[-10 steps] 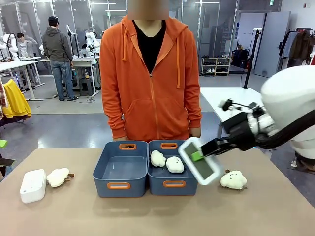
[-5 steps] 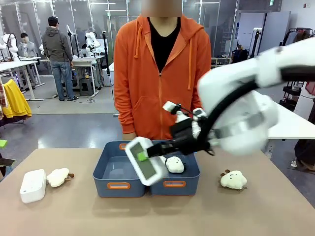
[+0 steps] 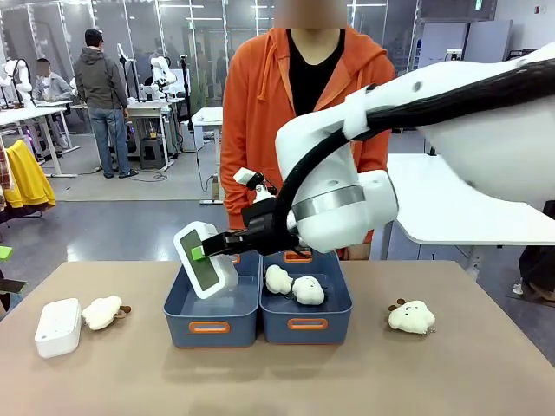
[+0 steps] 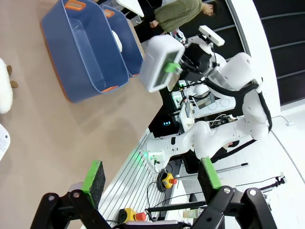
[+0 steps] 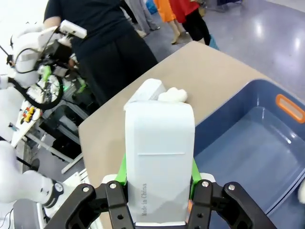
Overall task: Sort the digital clocks into the basket.
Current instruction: Pick up the Digital clock from the table and place it into the empty Plastic storage basket.
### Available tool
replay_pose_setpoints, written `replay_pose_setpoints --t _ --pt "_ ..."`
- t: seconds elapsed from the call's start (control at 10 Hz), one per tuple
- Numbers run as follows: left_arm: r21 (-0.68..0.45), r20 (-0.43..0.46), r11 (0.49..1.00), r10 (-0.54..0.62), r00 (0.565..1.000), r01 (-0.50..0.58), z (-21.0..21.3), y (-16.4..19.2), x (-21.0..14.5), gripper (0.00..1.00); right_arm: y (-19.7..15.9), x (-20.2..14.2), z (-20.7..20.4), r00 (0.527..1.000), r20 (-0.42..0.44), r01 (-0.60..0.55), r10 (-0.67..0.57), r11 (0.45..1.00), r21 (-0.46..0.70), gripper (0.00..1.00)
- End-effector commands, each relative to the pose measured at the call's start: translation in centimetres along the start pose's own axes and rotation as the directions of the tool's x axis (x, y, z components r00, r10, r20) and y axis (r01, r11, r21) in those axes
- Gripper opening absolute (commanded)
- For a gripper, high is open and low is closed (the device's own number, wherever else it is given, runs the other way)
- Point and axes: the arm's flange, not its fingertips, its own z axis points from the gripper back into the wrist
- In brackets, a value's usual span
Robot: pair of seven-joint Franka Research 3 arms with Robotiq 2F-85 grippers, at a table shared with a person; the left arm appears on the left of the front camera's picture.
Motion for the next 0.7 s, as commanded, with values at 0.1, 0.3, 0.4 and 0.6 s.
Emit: replay_pose_setpoints --t 0.1,0.3,0.4,0.6 --pt "-0.016 0.007 1.0 0.003 1.0 -0.003 0.0 -0.4 -0.1 1.0 -3.2 0.3 -3.1 1.0 0.002 0.0 0.0 0.999 -0.037 0.01" --pt "-0.016 0.007 1.0 0.003 1.0 -0.003 0.0 -0.4 -0.1 1.0 -4.9 -0.1 -3.7 1.0 -0.024 -0.001 -0.001 0.997 -0.072 0.01" --pt "-0.016 0.007 1.0 0.003 1.0 -0.003 0.0 -0.4 -0.1 1.0 -5.5 -0.3 -3.7 1.0 -0.027 -0.001 -0.001 0.996 -0.085 0.01" --pt "-0.016 0.007 1.0 0.003 1.0 -0.003 0.0 -0.4 -0.1 1.0 -5.8 -0.1 -3.0 1.0 -0.027 -0.004 0.001 0.995 -0.096 0.77"
